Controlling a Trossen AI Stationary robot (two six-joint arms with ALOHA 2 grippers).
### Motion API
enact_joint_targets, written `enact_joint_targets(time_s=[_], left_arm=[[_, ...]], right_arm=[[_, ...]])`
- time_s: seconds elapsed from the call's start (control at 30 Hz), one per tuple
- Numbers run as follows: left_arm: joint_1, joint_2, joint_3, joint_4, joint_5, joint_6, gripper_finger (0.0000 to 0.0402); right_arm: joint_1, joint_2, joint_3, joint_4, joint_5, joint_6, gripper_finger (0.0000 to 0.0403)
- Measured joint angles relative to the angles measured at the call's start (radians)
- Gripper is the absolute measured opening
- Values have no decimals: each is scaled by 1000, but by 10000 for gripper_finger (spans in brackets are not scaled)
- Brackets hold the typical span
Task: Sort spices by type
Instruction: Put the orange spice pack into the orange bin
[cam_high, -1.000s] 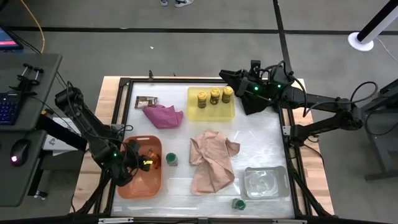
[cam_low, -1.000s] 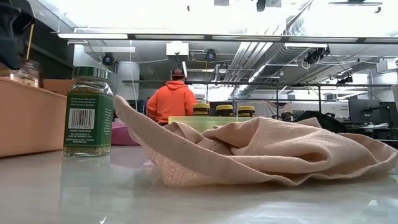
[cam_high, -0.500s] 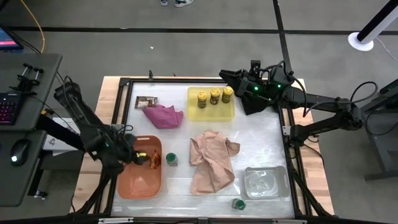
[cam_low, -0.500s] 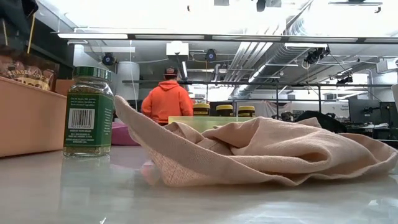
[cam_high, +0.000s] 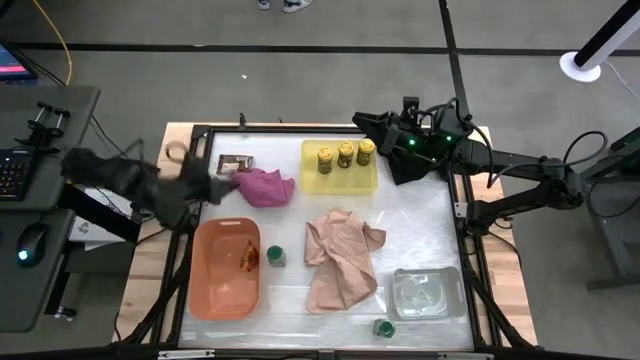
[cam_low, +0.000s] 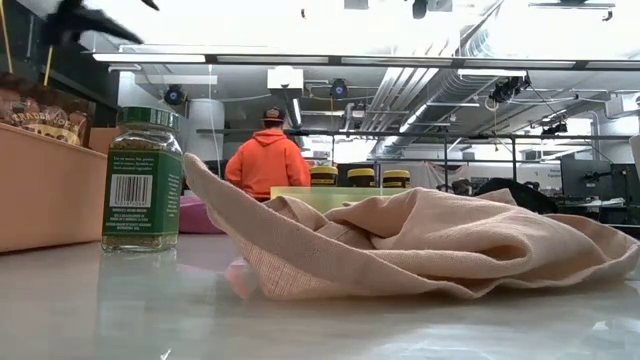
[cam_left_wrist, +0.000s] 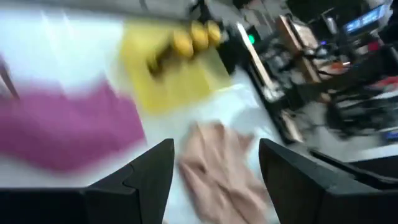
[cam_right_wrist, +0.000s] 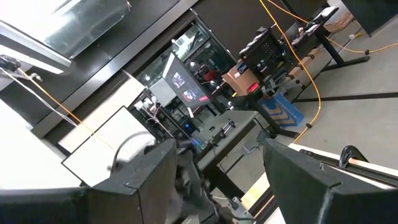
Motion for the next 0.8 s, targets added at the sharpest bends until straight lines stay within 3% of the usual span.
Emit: enact_joint_targets(time_s=[0.23, 0.33, 0.43, 0.6, 0.8], left_arm=[[554, 175, 189, -13, 290, 587, 221], [775, 308, 224, -38, 427, 721, 221], [944, 461, 222, -84, 491, 771, 221], [1082, 669, 223, -119, 527, 776, 220], [1100, 758, 201, -118, 415, 714, 219]], right_arm=[[0, 0, 0, -1, -1, 9, 232], [0, 0, 0, -6, -2, 12, 232], [0, 0, 0, -31, -2, 18, 232], [1, 0, 0, -106, -2, 61, 232], [1, 0, 0, -167, -2, 61, 232]])
